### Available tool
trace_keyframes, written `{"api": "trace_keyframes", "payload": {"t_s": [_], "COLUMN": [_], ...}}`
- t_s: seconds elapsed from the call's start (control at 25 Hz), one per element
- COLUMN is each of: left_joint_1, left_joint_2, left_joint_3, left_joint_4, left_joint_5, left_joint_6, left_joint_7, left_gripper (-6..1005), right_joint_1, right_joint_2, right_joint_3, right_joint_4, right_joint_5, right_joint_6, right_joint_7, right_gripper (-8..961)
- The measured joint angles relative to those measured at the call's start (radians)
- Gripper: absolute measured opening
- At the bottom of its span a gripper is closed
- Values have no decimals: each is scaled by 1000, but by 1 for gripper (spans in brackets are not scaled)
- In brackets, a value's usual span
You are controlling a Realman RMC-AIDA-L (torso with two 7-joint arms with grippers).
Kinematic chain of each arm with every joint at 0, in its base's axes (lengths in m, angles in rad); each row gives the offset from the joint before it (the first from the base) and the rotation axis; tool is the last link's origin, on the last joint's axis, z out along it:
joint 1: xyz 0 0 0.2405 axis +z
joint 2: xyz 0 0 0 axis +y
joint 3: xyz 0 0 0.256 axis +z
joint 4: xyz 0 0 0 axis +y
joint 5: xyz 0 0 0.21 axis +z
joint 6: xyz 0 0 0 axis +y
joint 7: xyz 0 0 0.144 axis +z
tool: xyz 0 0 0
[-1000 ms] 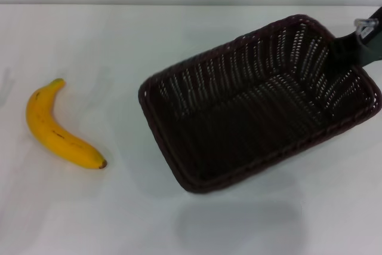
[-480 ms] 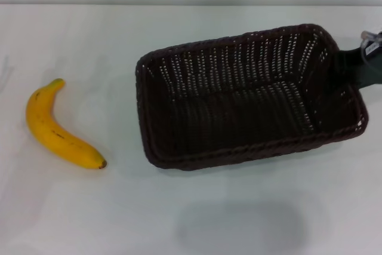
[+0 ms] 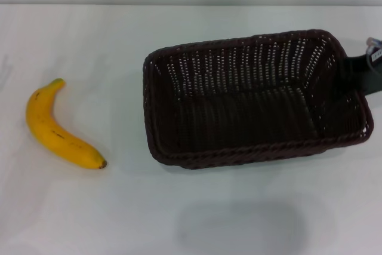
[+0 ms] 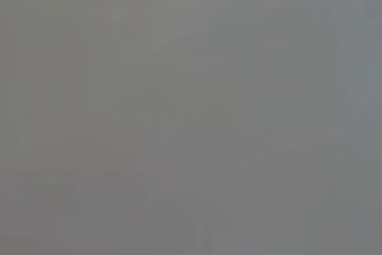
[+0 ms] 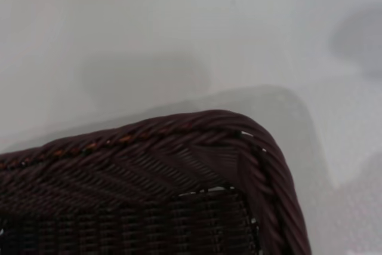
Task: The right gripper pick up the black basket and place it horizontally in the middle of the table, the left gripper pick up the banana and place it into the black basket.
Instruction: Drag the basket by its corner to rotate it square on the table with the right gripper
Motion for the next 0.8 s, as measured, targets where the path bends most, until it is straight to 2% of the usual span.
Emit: {"api": "trace_keyframes", "payload": {"t_s": [0.28, 0.48, 0.68, 0.8], "left_joint_1": [0, 1, 9, 11], "left_joint_2": [-1, -5, -10, -13], "left_joint_3": [0, 0, 0, 0], "left_joint_4": [0, 0, 0, 0], "left_joint_5": [0, 0, 0, -2], "left_joint_6": [0, 0, -8, -9], "left_joint_7": [0, 0, 0, 0], "left_gripper": [875, 874, 873, 873], "right_joint_1": [-16, -25, -32, -22], "right_joint_2": [3, -2, -5, -7], "right_joint_3": [-55, -50, -24, -26], "right_joint_4": [-10, -3, -40, -60], "right_joint_5": [7, 10, 32, 35], "right_joint_6": [22, 32, 45, 73], "right_joint_7": [-4, -9, -20, -19], "right_gripper": [135, 131, 256, 279]}}
